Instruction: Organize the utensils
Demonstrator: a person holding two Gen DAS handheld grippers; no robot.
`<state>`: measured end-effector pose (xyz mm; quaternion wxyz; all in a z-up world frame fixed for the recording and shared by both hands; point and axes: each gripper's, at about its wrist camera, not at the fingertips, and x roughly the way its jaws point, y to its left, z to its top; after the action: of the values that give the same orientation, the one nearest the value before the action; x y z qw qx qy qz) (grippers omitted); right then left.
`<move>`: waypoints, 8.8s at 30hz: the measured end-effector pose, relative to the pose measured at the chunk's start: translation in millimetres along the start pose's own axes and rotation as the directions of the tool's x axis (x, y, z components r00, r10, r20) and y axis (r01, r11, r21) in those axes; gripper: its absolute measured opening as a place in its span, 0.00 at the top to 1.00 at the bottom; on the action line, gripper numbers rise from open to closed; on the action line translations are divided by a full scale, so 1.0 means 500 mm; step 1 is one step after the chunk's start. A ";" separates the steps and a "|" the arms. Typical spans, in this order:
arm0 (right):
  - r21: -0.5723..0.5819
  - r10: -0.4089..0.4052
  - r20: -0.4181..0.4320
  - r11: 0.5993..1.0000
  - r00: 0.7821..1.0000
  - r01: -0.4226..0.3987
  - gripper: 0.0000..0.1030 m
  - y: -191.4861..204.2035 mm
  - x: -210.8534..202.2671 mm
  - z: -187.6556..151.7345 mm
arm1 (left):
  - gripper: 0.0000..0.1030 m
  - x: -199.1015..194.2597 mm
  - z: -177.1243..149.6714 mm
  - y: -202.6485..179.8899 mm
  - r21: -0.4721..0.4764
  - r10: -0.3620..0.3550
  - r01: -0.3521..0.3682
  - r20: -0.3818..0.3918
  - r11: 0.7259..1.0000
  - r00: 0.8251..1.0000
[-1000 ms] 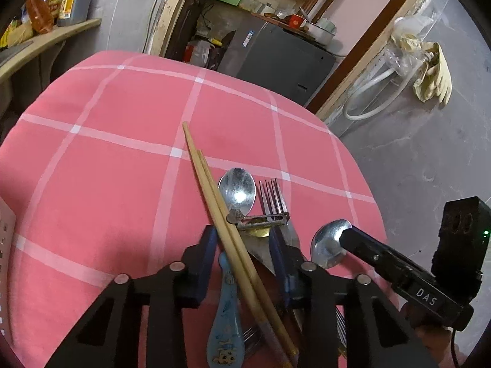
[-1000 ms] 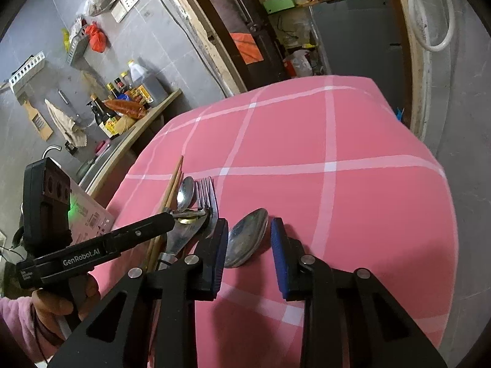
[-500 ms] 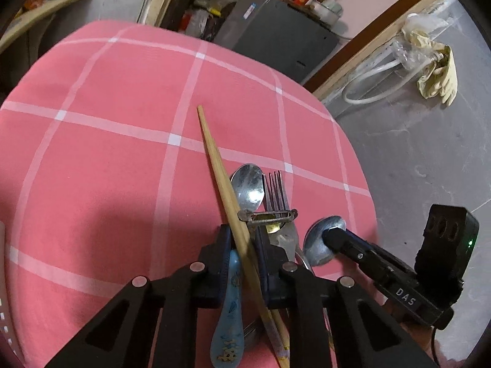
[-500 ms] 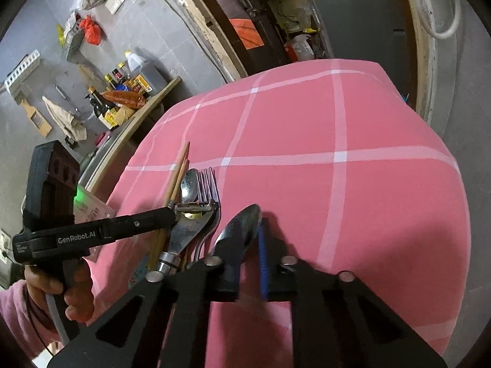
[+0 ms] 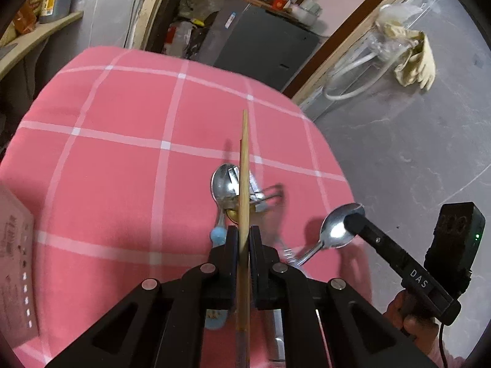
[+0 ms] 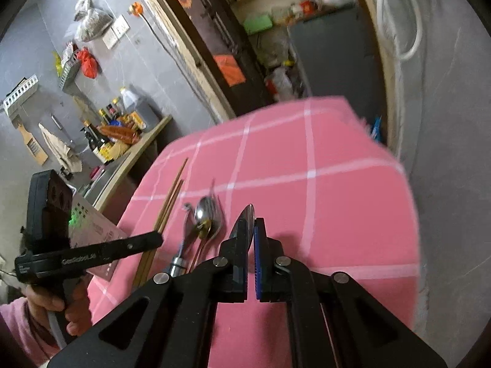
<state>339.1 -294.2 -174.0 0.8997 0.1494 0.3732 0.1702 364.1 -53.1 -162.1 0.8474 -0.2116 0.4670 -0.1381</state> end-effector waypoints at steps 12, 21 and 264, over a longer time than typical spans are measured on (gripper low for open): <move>-0.119 -0.133 0.229 0.979 0.964 0.163 0.98 0.112 -0.150 0.093 | 0.93 -0.172 0.026 -0.033 0.059 -0.084 0.072 0.234 0.996 0.969; -0.158 -0.101 0.319 0.975 0.942 0.158 0.98 0.229 -0.211 0.132 | 0.93 -0.311 0.060 -0.011 0.055 -0.101 0.087 0.369 0.995 0.924; -0.031 0.163 -0.154 0.985 0.975 -0.170 0.97 -0.011 0.133 0.011 | 0.76 0.069 -0.041 -0.026 0.283 0.208 -0.207 0.028 0.937 0.978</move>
<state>388.2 -272.1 -213.4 0.8546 0.1472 0.4224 0.2638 364.2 -83.9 -190.9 0.8783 -0.0373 0.4629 -0.1138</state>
